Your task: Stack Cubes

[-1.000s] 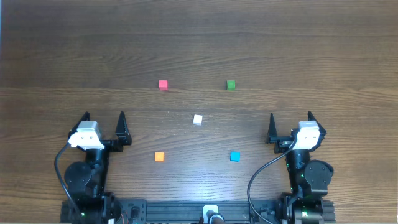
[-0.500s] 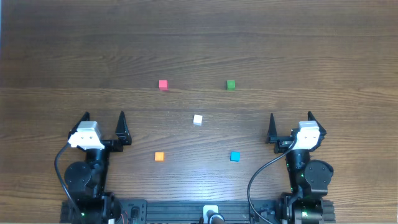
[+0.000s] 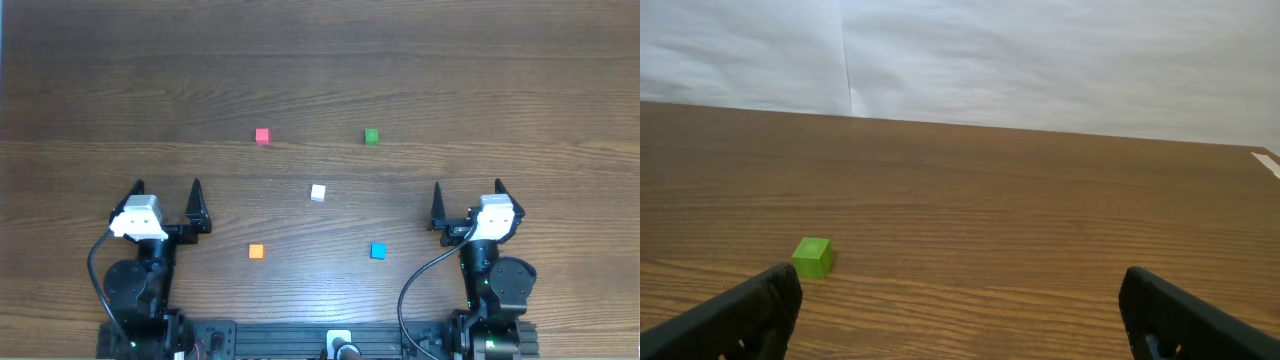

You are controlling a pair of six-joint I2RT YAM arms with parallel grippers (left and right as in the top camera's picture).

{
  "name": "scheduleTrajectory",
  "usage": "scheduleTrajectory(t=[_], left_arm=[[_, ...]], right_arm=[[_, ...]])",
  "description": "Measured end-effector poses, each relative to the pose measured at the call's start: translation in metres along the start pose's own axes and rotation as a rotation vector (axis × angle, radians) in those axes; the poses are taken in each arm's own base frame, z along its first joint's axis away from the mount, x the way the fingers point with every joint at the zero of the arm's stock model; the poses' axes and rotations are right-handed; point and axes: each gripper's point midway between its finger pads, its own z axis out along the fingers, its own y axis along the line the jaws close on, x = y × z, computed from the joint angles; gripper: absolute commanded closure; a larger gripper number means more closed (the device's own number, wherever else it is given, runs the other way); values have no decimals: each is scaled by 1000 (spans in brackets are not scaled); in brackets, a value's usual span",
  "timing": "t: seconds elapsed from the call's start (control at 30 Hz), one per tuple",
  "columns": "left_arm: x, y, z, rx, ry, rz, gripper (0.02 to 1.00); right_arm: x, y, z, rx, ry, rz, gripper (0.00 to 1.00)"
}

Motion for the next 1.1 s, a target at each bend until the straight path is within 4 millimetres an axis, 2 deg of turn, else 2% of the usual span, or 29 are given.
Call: scheduleTrajectory(t=[0.6, 0.73, 0.9, 1.0, 1.1], left_arm=[[0, 0, 0, 0, 0, 0, 18], [0, 0, 1, 0, 3, -47, 20], [9, -3, 7, 8, 114, -117, 20], [-10, -10, 16, 17, 211, -154, 20], [-44, -24, 34, 37, 318, -174, 20]], right_arm=[[0, 0, 0, 0, 0, 0, 7], [0, 0, 0, 0, 0, 0, 7], [0, 0, 0, 1, 0, 0, 9], [0, 0, 0, 1, -1, 0, 7], [0, 0, 0, 1, -1, -1, 9]])
